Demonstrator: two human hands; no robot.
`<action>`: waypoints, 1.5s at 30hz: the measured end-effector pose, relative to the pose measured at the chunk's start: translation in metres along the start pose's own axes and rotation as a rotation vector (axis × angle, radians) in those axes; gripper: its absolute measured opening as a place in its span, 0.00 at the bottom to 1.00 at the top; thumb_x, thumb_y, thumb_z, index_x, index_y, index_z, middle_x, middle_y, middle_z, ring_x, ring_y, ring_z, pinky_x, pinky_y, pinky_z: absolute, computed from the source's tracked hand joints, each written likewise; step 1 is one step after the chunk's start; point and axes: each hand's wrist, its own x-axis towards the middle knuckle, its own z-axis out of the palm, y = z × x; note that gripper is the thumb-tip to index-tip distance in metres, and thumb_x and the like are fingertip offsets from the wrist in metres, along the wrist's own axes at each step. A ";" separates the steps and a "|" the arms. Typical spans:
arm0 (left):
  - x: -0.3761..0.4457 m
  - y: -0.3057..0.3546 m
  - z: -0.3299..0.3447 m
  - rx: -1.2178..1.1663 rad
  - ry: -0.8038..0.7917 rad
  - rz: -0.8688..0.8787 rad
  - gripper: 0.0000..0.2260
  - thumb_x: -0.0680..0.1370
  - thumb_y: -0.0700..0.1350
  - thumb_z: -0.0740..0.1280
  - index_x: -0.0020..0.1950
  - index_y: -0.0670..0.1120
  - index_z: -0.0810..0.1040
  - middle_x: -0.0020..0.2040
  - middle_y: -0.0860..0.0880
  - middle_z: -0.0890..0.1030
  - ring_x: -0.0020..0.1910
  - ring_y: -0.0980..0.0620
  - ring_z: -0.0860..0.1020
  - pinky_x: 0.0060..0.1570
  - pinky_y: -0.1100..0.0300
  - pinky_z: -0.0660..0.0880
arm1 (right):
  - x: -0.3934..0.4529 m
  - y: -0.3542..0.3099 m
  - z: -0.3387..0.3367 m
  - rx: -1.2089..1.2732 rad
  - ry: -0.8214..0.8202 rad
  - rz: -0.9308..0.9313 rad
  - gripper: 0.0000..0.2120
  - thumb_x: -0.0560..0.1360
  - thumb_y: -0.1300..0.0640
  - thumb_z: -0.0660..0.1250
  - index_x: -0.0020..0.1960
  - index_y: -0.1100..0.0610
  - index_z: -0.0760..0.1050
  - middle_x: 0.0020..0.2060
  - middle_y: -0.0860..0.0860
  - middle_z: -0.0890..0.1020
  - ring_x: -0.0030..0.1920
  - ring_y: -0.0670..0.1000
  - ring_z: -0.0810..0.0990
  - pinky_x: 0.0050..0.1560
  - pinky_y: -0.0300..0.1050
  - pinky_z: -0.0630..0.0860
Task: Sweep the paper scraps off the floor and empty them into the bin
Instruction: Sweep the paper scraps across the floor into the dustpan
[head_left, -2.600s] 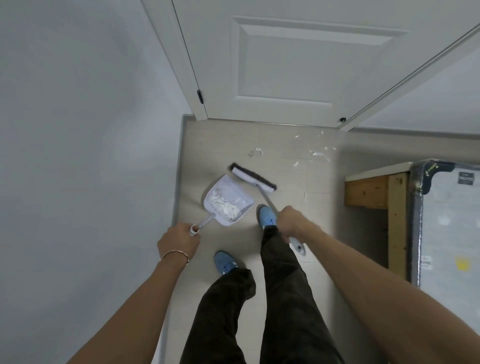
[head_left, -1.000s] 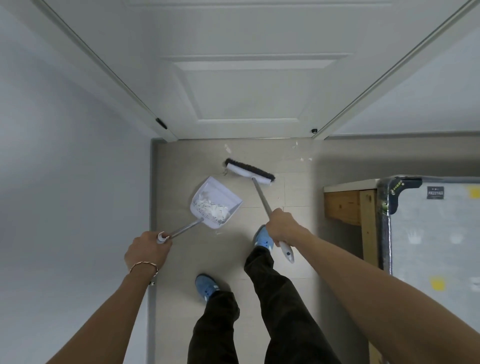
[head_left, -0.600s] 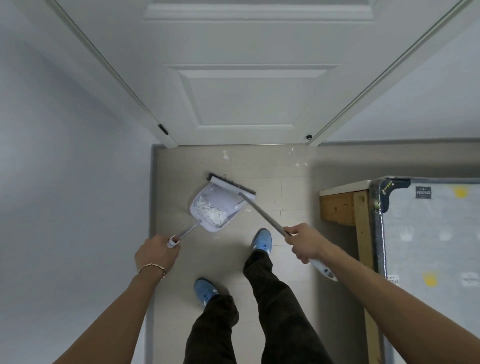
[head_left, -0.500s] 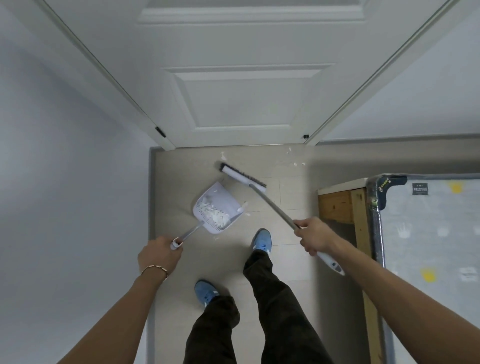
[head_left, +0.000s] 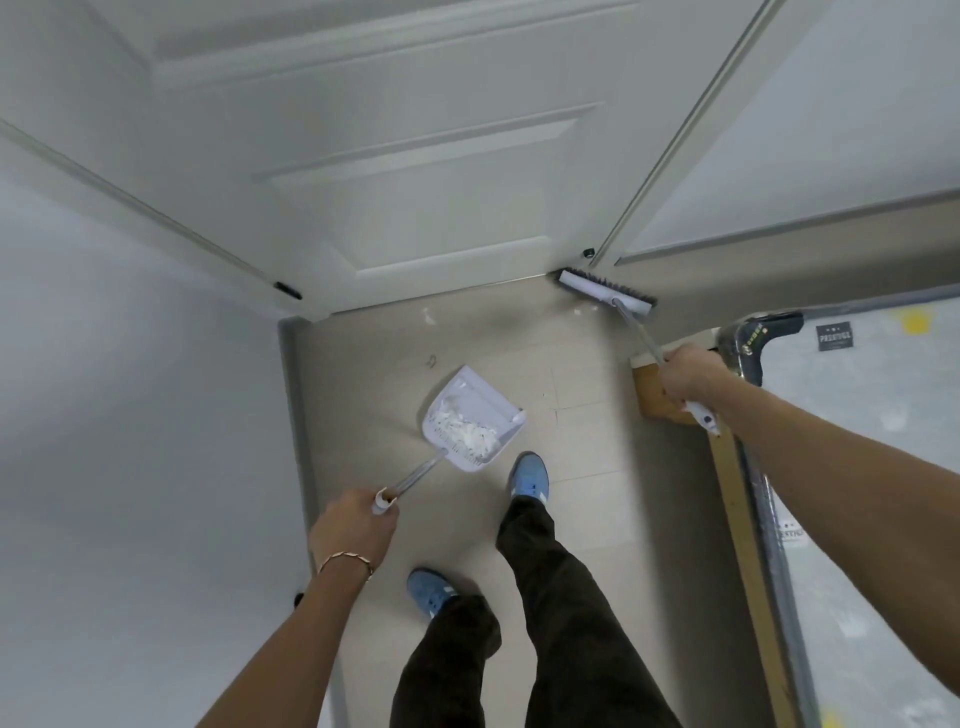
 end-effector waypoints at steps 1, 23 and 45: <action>-0.002 0.002 -0.001 -0.003 0.008 -0.001 0.11 0.75 0.50 0.66 0.43 0.44 0.83 0.43 0.41 0.83 0.45 0.39 0.81 0.40 0.57 0.74 | 0.007 0.003 0.002 0.092 0.004 0.016 0.16 0.72 0.67 0.68 0.60 0.67 0.77 0.50 0.62 0.82 0.49 0.60 0.82 0.50 0.51 0.81; 0.007 -0.011 -0.011 0.027 0.050 -0.018 0.14 0.76 0.54 0.65 0.37 0.48 0.81 0.33 0.46 0.80 0.34 0.45 0.79 0.37 0.58 0.77 | -0.069 -0.022 0.081 0.312 -0.266 -0.163 0.14 0.78 0.63 0.60 0.62 0.61 0.74 0.39 0.54 0.77 0.33 0.52 0.79 0.27 0.38 0.73; -0.015 -0.143 -0.003 -0.079 0.072 -0.129 0.12 0.74 0.57 0.63 0.40 0.54 0.83 0.33 0.50 0.81 0.35 0.46 0.80 0.36 0.58 0.77 | -0.064 -0.161 0.109 -0.042 -0.056 -0.231 0.12 0.77 0.64 0.58 0.60 0.64 0.70 0.41 0.57 0.77 0.35 0.55 0.78 0.30 0.44 0.73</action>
